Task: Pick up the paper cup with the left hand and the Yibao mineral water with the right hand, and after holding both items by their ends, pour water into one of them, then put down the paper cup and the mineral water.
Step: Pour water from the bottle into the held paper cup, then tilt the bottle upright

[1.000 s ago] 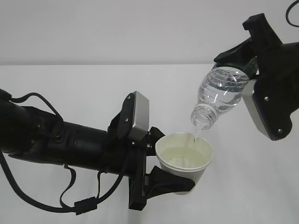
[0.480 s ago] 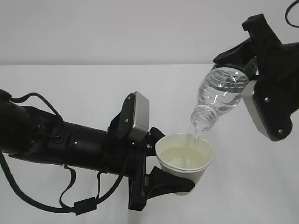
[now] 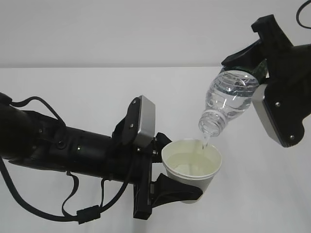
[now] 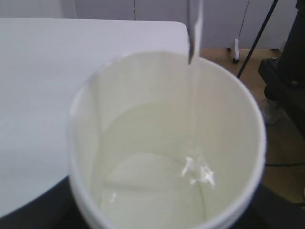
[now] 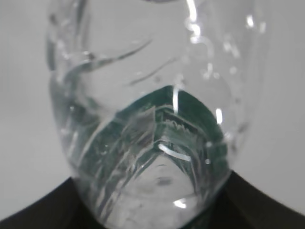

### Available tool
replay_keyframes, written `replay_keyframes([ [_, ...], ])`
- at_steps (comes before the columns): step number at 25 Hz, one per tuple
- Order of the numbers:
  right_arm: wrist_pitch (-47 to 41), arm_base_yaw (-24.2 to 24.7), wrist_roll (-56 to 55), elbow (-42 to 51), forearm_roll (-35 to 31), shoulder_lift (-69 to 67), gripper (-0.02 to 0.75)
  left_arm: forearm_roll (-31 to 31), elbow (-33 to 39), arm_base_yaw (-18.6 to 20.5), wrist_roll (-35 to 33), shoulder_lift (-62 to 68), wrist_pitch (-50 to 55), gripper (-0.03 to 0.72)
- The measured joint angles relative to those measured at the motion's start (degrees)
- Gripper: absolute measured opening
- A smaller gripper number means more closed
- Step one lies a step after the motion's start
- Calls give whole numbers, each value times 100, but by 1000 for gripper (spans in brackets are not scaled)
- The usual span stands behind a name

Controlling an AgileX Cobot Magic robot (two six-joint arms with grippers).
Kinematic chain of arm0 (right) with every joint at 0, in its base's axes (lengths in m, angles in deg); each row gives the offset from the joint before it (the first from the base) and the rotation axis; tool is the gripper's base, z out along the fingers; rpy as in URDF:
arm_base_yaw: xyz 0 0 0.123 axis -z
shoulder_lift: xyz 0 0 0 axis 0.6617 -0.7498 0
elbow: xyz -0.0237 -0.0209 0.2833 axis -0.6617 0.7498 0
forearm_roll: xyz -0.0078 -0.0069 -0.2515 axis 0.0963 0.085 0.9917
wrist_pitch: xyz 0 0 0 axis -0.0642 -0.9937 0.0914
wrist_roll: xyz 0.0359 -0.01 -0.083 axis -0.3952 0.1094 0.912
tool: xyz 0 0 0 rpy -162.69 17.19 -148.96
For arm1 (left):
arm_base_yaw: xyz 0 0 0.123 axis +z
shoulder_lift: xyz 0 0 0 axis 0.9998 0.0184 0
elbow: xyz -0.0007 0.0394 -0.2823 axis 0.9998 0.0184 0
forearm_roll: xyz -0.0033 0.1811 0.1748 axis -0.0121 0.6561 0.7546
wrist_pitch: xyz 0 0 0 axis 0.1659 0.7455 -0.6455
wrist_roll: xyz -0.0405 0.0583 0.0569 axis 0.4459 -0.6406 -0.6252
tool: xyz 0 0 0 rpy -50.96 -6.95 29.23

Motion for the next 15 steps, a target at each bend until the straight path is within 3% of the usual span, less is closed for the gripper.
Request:
replay_keyframes([
  [15,26,-113,11,0,0,79,414,0,0,0,0,0,0,467],
])
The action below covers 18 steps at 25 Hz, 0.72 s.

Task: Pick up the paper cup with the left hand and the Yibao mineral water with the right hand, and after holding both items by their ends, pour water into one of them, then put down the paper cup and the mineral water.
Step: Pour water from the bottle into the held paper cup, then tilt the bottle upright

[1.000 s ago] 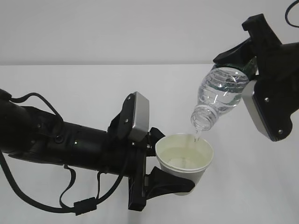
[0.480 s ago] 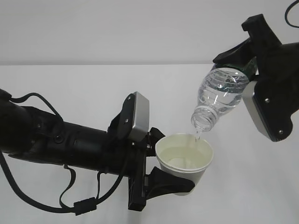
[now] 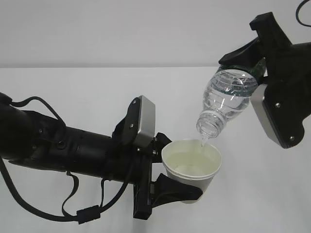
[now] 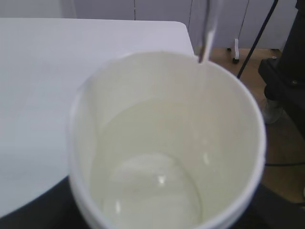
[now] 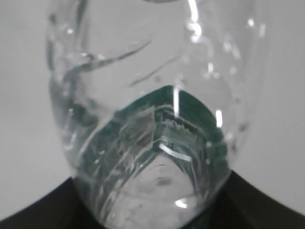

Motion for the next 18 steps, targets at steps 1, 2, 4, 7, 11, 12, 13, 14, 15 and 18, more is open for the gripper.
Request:
replay_keyframes([
  [1,0,0,0,0,0,0,414,4,0,0,0,0,0,467],
  [2,0,0,0,0,0,0,414,4,0,0,0,0,0,467],
  [4,0,0,0,0,0,0,414,13,0,0,0,0,0,467],
  [7,0,0,0,0,0,0,414,13,0,0,0,0,0,467],
  [11,0,0,0,0,0,4,414,13,0,0,0,0,0,467],
  [12,0,0,0,0,0,4,414,13,0,0,0,0,0,467],
  [13,0,0,-34,0,0,4,414,13,0,0,0,0,0,467],
  [14,0,0,-108,0,0,4,414,13,0,0,0,0,0,467],
  [15,0,0,-192,0,0,4,414,13,0,0,0,0,8,467],
  [18,34,0,-347,0,0,4,414,17,0,0,0,0,8,467],
])
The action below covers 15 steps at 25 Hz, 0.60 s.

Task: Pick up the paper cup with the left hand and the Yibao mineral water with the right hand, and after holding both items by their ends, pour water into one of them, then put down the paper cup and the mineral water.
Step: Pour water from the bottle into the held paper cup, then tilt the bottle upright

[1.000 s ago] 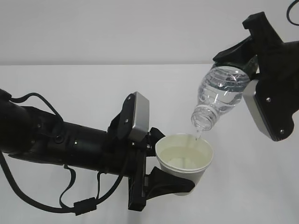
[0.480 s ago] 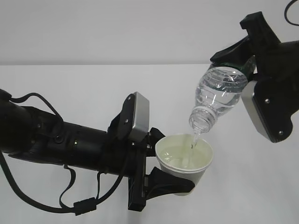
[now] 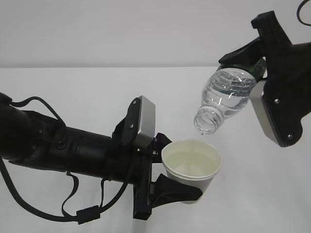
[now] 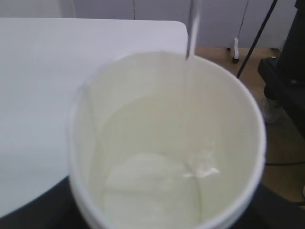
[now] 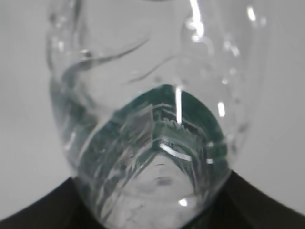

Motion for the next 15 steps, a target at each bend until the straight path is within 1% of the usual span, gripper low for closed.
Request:
replay_keyframes([
  [15,13,0,-204,0,0,0,414,9,0,0,0,0,0,467],
])
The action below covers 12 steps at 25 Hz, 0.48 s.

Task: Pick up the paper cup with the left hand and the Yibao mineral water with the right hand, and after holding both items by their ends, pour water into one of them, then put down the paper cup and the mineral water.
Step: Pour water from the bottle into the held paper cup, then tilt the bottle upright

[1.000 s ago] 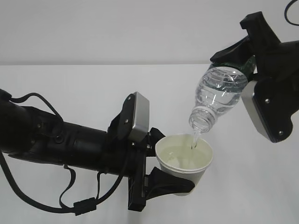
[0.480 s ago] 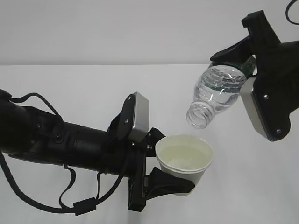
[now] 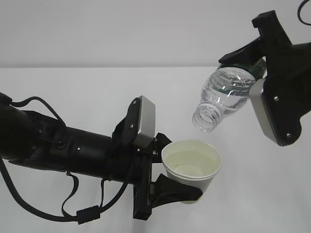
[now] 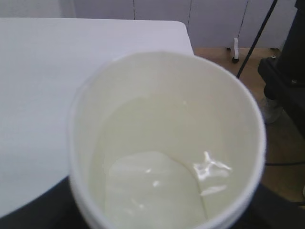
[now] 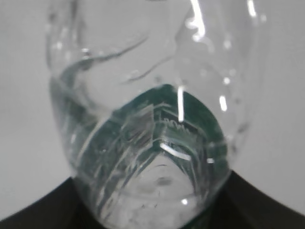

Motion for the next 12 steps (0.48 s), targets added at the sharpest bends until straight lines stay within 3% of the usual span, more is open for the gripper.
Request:
replay_keyframes([
  [12,12,0,-460,0,0,0,414,-101,0,0,0,0,0,467],
])
